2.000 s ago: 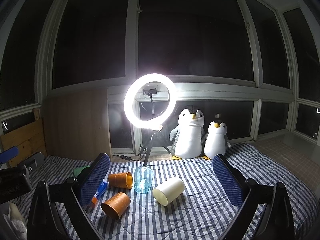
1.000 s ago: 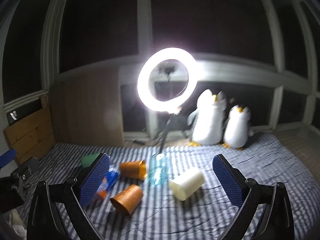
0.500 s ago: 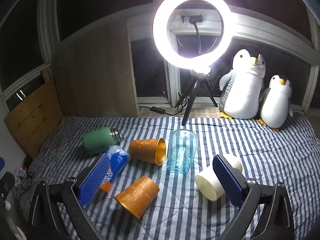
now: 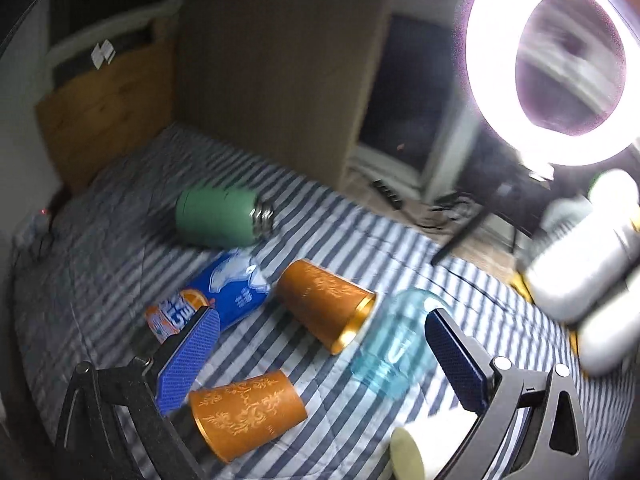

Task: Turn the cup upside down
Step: 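Move the right tool toward the orange cup lying nearest the clear glass, then close the right gripper around the orange cup's body and lift it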

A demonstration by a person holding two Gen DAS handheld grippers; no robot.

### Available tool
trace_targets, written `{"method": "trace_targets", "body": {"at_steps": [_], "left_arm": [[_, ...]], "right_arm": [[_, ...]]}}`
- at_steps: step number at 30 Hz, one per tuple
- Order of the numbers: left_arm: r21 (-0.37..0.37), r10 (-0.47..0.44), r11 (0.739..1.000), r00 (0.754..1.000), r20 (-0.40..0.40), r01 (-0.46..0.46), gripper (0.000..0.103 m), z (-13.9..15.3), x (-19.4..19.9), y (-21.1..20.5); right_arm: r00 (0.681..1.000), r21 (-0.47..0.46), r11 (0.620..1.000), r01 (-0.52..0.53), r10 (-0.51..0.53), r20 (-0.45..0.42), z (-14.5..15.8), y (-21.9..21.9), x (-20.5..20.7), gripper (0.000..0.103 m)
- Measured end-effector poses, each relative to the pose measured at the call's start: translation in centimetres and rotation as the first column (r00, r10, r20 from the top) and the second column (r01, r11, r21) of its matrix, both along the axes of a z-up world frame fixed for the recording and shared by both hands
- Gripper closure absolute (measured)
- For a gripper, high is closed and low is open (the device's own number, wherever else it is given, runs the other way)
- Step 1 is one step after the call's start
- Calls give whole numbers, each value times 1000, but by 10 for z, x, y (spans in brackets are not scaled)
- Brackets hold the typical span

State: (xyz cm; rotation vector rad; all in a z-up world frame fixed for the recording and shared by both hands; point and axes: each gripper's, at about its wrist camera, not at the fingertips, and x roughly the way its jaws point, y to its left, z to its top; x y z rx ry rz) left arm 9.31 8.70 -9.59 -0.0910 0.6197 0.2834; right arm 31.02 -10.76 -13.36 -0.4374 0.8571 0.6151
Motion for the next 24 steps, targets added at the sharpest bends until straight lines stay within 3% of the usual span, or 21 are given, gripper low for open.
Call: {"method": "trace_targets", "body": {"at_steps": [4, 9, 18, 24], "left_arm": [[-4, 75, 997, 997, -32, -75, 1, -8, -6, 14], [-24, 181, 983, 981, -70, -183, 1, -21, -21, 38], [-27, 297, 954, 952, -81, -300, 1, -25, -42, 60], [-27, 330, 943, 940, -85, -333, 1, -21, -47, 63]], "right_arm": [[989, -150, 978, -148, 145, -32, -24, 32, 12, 2], [970, -259, 935, -243, 233, -69, -43, 53, 33, 2], [937, -365, 863, -348, 313, -155, -75, 74, 55, 4], [915, -409, 819, -402, 342, -215, -92, 84, 57, 16]]}}
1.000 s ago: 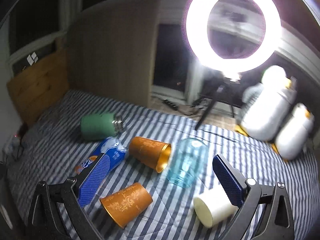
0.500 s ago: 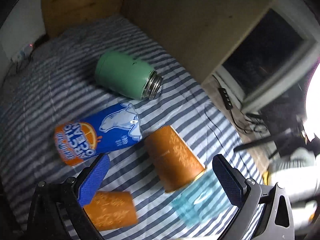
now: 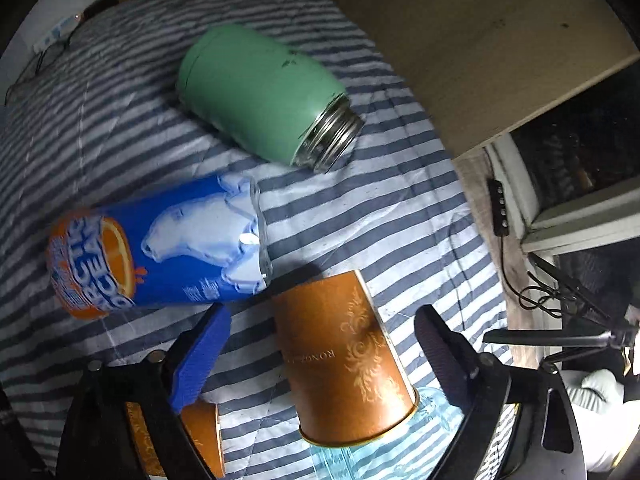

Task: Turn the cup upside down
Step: 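Close the right gripper around the orange cup's body and lift it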

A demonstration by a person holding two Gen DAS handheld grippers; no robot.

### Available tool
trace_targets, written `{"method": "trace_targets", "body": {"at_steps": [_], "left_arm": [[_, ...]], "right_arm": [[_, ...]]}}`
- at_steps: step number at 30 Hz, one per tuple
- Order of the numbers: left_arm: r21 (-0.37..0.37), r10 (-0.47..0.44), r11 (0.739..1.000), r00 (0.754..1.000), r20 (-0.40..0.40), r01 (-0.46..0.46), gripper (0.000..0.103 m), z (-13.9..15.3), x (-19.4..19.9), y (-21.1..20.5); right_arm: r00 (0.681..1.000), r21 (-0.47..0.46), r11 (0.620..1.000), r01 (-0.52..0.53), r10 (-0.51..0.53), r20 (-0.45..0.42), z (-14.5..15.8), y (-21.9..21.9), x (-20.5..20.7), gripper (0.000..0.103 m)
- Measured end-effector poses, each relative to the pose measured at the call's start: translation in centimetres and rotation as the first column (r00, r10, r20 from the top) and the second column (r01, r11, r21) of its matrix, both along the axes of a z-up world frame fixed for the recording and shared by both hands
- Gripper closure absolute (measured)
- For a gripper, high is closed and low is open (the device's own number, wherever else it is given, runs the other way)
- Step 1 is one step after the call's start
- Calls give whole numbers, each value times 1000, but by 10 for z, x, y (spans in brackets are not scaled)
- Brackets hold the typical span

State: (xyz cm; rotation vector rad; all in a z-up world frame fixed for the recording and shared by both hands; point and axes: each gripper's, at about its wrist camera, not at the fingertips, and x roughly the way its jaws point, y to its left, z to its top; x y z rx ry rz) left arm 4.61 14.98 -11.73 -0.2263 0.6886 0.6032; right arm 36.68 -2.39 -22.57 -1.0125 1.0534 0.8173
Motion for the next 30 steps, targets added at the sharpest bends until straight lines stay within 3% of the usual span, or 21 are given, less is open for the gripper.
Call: {"method": "trace_targets", "body": {"at_steps": [8, 15, 22, 30], "left_arm": [[-2, 20, 1000, 1000, 7, -20, 1, 3, -3, 3], [-7, 21, 1000, 1000, 11, -21, 1, 3, -2, 3], [-2, -9, 1000, 1000, 25, 10, 1, 8, 1, -3], [5, -65, 998, 997, 49, 65, 1, 18, 6, -14]], "right_arm": [[1000, -56, 998, -5, 5, -10, -11, 2, 3, 42], [1000, -32, 999, 18, -18, 3, -6, 0, 5, 44], [998, 54, 997, 54, -55, 22, 18, -7, 3, 44], [999, 108, 993, 39, -42, 27, 52, -13, -28, 44]]}}
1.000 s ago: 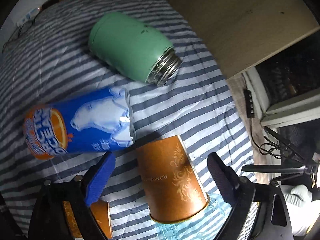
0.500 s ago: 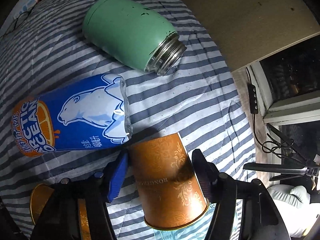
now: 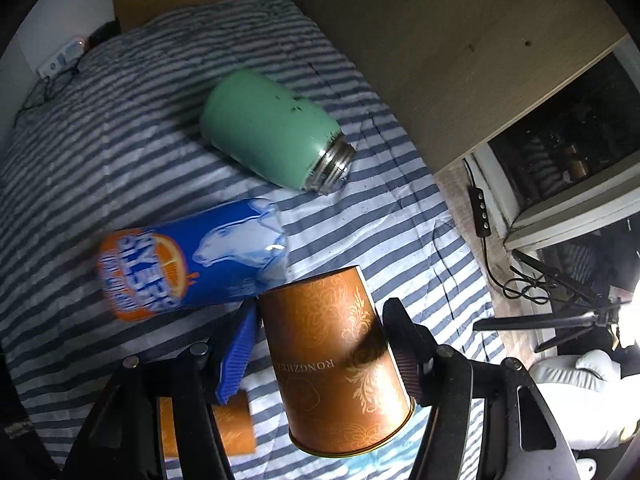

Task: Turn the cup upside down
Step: 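Close the right gripper around the orange cup's body and lift it, then rotate the held orange cup with the right gripper, rim turning upward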

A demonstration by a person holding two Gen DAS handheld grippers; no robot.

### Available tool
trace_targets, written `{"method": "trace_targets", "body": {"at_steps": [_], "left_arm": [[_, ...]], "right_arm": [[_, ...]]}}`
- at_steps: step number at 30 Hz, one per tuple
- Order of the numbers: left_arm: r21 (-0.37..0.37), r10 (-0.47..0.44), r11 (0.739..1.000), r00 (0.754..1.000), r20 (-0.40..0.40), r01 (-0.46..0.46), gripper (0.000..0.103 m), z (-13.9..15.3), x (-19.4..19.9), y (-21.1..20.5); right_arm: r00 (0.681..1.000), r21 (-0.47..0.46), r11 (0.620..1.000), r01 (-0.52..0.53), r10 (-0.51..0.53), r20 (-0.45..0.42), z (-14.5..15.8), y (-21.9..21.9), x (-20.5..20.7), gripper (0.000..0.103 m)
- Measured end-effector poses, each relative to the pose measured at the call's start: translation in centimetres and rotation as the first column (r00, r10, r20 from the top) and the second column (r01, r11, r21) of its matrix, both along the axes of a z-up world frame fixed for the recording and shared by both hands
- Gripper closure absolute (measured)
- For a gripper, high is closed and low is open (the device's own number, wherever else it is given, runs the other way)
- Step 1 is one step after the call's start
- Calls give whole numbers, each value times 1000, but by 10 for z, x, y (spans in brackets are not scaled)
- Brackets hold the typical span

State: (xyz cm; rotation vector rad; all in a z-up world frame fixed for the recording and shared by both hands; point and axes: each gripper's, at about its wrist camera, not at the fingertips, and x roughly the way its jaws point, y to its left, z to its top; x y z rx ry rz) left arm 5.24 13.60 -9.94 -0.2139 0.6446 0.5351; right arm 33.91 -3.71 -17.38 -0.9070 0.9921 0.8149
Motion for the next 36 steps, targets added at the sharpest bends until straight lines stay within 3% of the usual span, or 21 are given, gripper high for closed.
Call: {"method": "trace_targets", "body": {"at_steps": [12, 18, 25, 32, 36], "left_arm": [[-8, -148, 989, 988, 36, 149, 1, 13, 11, -26], [-4, -239, 971, 971, 20, 239, 1, 8, 19, -47], [-20, -330, 944, 944, -27, 329, 1, -9, 24, -69], [-67, -370, 928, 927, -60, 366, 1, -28, 21, -79], [-69, -378, 925, 924, -58, 374, 1, -30, 19, -84]], "right_arm": [[997, 75, 995, 62, -58, -53, 36, -61, -77, 44], [988, 102, 991, 89, -75, -132, 11, -85, -129, 44], [981, 112, 984, 135, -117, -151, -30, -89, -160, 45], [973, 177, 964, 197, -170, -159, -19, -100, -172, 45], [968, 112, 968, 223, -206, -143, -22, -105, -174, 46]]}}
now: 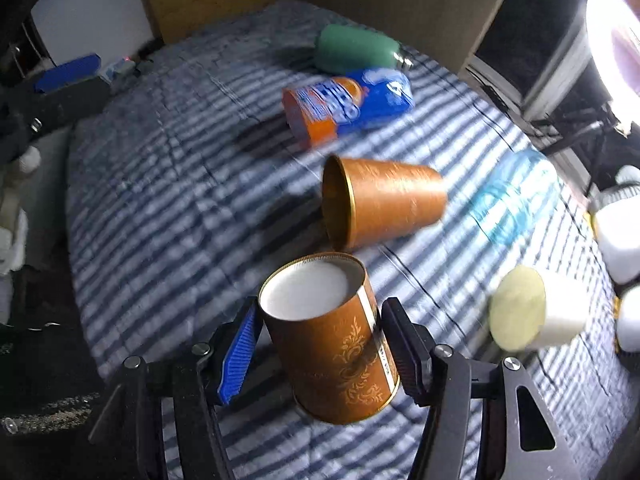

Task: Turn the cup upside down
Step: 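Rotate the held orange cup with the right gripper, rim turning upward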

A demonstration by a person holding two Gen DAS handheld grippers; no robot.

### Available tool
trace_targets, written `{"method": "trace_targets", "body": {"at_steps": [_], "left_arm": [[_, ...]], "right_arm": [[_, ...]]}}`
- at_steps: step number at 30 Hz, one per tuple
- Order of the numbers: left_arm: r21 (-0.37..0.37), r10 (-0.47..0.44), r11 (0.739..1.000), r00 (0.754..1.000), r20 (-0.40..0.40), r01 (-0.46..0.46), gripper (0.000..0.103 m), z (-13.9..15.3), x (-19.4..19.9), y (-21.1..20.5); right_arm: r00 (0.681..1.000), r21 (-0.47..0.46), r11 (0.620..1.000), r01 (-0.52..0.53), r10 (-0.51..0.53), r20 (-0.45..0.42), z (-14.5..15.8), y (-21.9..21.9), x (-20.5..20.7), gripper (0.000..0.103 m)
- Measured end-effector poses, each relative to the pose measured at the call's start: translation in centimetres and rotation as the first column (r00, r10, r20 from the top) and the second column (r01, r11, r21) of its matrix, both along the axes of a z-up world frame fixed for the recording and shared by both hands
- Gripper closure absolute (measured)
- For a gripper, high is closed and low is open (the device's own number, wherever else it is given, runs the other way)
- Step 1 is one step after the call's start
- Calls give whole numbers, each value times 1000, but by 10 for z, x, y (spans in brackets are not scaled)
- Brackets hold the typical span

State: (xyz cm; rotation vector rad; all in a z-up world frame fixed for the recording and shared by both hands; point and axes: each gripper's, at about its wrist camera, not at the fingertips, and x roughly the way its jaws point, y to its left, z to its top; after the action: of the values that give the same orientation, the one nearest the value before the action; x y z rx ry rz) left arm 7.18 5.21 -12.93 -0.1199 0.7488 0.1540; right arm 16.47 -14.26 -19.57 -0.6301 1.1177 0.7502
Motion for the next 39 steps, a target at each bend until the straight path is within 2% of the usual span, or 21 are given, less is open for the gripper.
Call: {"method": "trace_targets", "body": {"at_steps": [6, 12, 16, 22, 25, 27, 32, 34, 36, 39], "left_arm": [[-9, -3, 1000, 1000, 1, 3, 1, 1, -4, -2], [-5, 48, 999, 999, -6, -48, 1, 0, -12, 14], [-8, 93, 996, 996, -17, -93, 1, -3, -19, 27], [-45, 109, 993, 993, -39, -110, 1, -8, -25, 30], [-120, 78, 989, 993, -85, -88, 1, -18, -21, 21], [-197, 41, 978, 989, -145, -70, 1, -31, -12, 14], [-345, 13, 932, 963, -268, -109, 1, -65, 14, -6], [-426, 29, 890, 951, -307, -165, 1, -78, 22, -9], [-502, 53, 834, 938, -343, -231, 1, -90, 28, -12], [-596, 80, 734, 913, -400, -325, 1, -106, 33, -14]], "right_arm": [[999, -66, 997, -40, 42, 18, 9, 5, 2, 46], [989, -59, 987, -147, 147, -11, -2, 39, -7, 44], [984, -26, 984, -178, 178, 2, 7, 52, -13, 36], [990, 58, 989, -139, 139, 12, 27, 45, -11, 36], [997, 105, 992, -72, 70, 23, 38, 28, -7, 36], [1000, 144, 989, -11, 7, 24, 45, 11, -4, 36], [989, 225, 966, 126, -140, 48, 61, -41, -6, 36], [982, 244, 956, 163, -182, 57, 64, -60, -11, 36], [976, 250, 951, 180, -204, 73, 66, -76, -16, 36], [970, 270, 941, 205, -232, 68, 69, -96, -25, 36]]}}
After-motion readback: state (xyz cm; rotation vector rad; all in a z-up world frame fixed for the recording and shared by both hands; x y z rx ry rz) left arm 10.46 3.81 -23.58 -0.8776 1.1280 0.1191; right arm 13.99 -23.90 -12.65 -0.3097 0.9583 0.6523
